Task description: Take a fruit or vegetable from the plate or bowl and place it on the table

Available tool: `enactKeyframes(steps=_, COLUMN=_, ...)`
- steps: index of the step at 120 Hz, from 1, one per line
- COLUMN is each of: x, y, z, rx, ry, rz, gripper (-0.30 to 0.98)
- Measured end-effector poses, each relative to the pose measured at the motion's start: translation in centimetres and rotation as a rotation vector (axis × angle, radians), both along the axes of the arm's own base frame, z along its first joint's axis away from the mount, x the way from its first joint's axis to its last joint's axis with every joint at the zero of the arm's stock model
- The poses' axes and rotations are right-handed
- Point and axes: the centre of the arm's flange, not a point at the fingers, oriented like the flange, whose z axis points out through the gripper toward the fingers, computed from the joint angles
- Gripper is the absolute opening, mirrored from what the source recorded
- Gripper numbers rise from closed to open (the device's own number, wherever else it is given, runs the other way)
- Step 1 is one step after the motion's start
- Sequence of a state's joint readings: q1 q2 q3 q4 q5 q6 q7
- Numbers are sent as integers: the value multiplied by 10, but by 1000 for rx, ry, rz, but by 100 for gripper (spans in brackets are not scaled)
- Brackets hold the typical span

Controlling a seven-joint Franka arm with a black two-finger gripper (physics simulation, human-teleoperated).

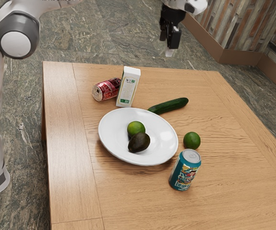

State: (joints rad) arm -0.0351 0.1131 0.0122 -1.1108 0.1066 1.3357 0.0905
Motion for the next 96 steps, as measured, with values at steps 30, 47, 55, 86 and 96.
enactKeyframes(steps=30, x=11, y=-39, z=-38, rx=-115, ry=90, rz=-65, gripper=69)
enactKeyframes(steps=47, x=5, y=-81, z=-70, rx=-63, ry=177, rz=-107, gripper=69)
enactKeyframes(steps=55, x=-10, y=-92, z=-96, rx=-36, ry=229, rz=-120, gripper=69)
enactKeyframes(steps=86, x=27, y=-14, z=-177, rx=-78, ry=257, rz=8, gripper=68)
enactKeyframes(steps=96, x=29, y=32, z=-195, rx=-107, ry=264, rz=83, gripper=69)
